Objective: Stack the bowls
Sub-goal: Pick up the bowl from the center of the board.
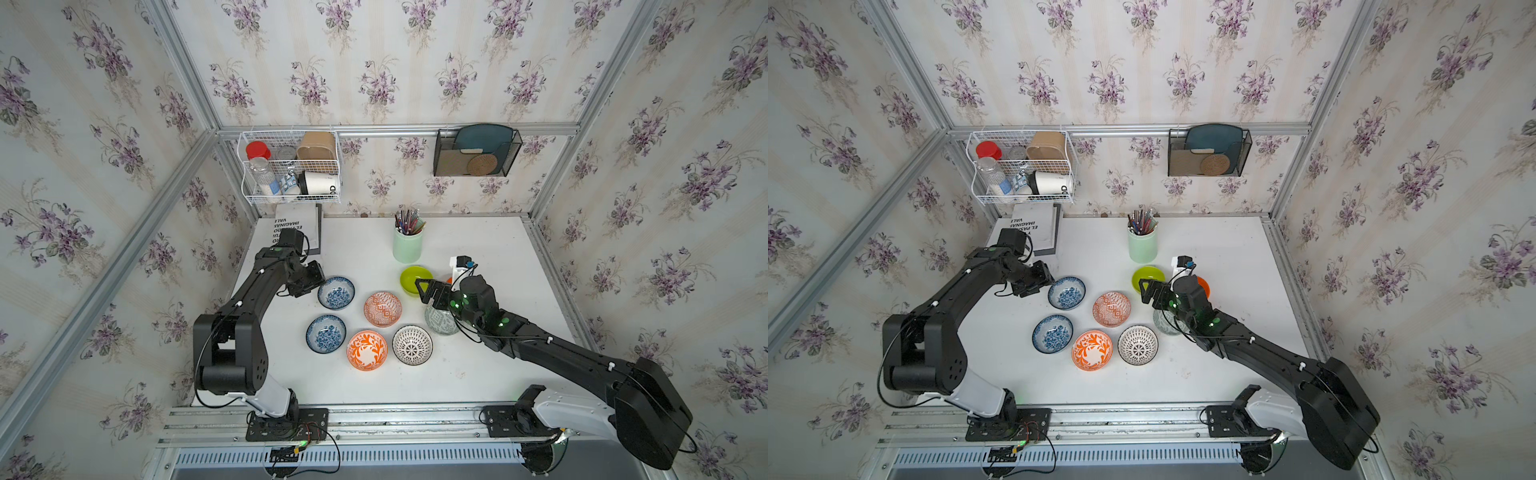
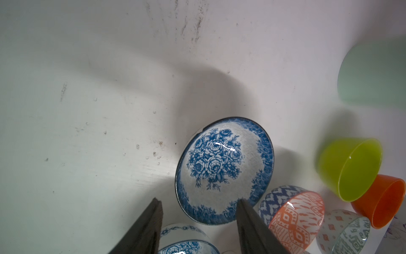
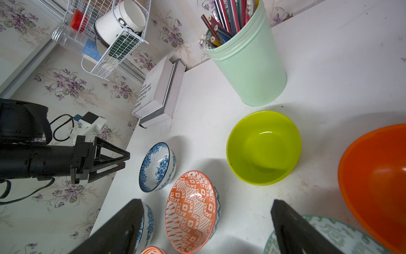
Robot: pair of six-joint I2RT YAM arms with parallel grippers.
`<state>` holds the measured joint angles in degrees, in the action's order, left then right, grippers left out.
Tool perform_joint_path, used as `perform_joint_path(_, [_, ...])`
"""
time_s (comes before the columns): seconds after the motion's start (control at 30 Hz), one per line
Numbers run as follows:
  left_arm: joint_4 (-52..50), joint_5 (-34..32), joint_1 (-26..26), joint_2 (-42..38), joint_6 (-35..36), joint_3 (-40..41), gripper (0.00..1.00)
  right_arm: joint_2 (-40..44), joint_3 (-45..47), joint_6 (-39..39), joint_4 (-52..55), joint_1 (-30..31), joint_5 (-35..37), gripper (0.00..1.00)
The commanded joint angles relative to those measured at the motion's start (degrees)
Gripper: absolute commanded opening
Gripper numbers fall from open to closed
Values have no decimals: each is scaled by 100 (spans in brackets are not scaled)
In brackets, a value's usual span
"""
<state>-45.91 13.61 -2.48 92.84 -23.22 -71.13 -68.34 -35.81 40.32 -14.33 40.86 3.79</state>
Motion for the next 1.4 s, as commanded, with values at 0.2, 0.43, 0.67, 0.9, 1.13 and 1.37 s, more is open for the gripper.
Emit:
perform_joint_path(0.2, [-83,42,10,512,369,-54,47,-100,-39,-17,-201,14,59,96])
perform_joint_path(0.43, [67,-75,11,786,371,-21,41,-127,-35,-15,-202,10,36,95])
perform_joint_path(0.67, [210,149,11,1086,338,-80,26,-144,-38,6,-206,12,49,95])
perform_joint_path(0.9, [281,177,11,1151,303,-96,11,-128,-30,11,-202,10,51,95])
perform_joint_path(1.13, [188,114,2,1148,126,-269,0,-127,-17,20,-211,10,51,95])
perform_joint_path(1.37, [456,77,-23,1097,-308,-469,0,-127,-9,20,-233,8,43,95])
